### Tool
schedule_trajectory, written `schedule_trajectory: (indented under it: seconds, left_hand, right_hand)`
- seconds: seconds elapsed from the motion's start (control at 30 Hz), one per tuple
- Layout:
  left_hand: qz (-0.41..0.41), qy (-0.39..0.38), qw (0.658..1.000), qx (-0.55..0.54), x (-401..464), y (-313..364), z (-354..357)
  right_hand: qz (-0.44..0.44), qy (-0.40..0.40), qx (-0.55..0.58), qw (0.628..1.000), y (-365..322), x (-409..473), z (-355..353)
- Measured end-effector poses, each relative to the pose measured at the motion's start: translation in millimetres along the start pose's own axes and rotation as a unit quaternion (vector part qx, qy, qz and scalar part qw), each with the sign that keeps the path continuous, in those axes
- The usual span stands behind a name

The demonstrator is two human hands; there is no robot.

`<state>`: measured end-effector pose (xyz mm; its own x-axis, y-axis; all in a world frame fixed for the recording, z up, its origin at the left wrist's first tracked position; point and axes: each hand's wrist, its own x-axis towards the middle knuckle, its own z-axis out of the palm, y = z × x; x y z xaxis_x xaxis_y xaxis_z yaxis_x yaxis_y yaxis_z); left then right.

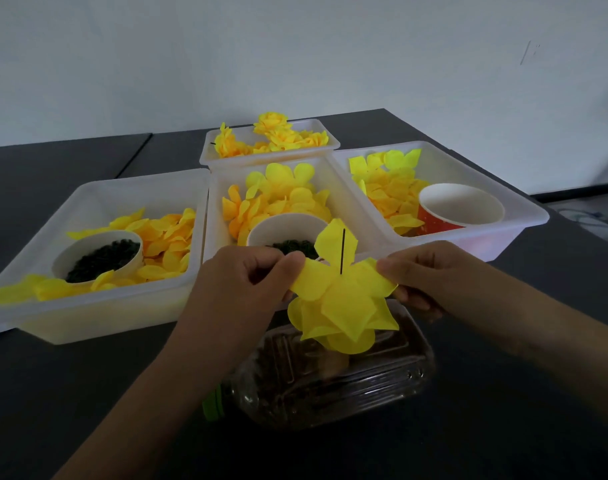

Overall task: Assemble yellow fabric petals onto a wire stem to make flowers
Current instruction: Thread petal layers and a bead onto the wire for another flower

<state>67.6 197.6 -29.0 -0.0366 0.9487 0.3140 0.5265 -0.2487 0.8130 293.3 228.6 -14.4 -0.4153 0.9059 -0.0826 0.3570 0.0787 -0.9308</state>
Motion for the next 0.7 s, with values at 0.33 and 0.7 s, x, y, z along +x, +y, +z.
schedule_trajectory:
  seconds: [0.33,0.7]
  left_hand:
    - [0.024,0.007,0.995,0.094,-15,-6,7]
    - [0.008,-0.01,0.991,0.137,-23,-14,15]
  right_hand:
    - [-0.036,-0.017,-0.041,0.998,15,3,5]
    - [-0.067,0.027,-0.115,0.991,28,4,8]
